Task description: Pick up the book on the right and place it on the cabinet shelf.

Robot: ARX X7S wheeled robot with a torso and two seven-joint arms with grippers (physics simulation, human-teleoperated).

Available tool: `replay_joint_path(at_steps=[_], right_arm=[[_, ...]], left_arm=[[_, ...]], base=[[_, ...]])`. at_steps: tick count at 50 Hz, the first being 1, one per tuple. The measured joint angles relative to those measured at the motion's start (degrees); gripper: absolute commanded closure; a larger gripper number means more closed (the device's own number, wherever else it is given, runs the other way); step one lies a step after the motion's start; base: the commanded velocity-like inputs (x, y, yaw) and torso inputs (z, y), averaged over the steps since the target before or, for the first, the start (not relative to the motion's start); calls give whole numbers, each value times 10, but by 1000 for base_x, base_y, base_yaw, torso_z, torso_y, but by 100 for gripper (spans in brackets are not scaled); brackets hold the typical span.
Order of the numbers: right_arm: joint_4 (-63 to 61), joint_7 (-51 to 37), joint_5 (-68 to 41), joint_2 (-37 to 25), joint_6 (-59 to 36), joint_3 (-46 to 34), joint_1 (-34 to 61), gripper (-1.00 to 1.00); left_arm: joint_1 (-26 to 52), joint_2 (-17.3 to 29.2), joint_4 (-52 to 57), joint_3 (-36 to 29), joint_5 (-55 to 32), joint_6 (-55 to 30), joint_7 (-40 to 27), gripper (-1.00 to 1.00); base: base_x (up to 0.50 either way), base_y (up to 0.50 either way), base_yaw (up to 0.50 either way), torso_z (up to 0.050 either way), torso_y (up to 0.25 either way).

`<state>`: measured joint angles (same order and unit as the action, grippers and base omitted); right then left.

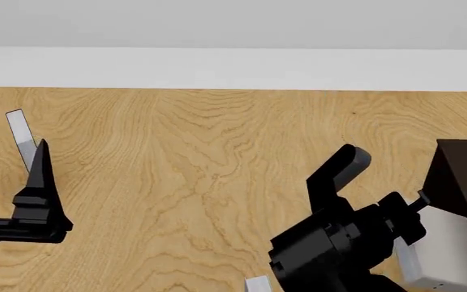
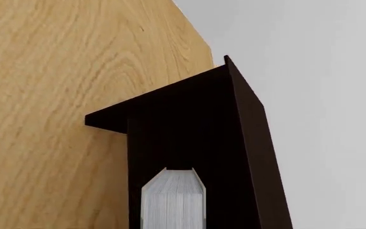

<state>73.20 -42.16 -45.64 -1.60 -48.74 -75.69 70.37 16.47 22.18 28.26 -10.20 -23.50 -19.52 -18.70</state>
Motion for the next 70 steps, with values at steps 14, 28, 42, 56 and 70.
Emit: replay_joint_path(at_steps=[14, 28, 42, 56, 70], right_arm=[[11, 10, 52, -1, -8, 28, -16, 100], [14, 29, 127, -5, -15, 80, -32, 100], [16, 54, 204, -14, -14, 133, -45, 100], [17, 72, 280, -21, -20, 188, -61, 100], [18, 91, 343, -28, -46, 241, -70, 100]], left_arm=[[0, 1, -3, -5, 2, 2, -1, -100], [1, 3, -2, -7, 1, 1, -3, -100], [2, 3, -9, -12, 4, 5, -3, -100], [4, 3, -17, -17, 8, 9, -3, -100], [5, 3, -20, -22, 10, 11, -3, -100]], base=[[0, 0, 0, 1, 1], [0, 0, 0, 0, 1], [0, 0, 0, 0, 1], [0, 0, 0, 1, 1], [0, 0, 0, 0, 1]])
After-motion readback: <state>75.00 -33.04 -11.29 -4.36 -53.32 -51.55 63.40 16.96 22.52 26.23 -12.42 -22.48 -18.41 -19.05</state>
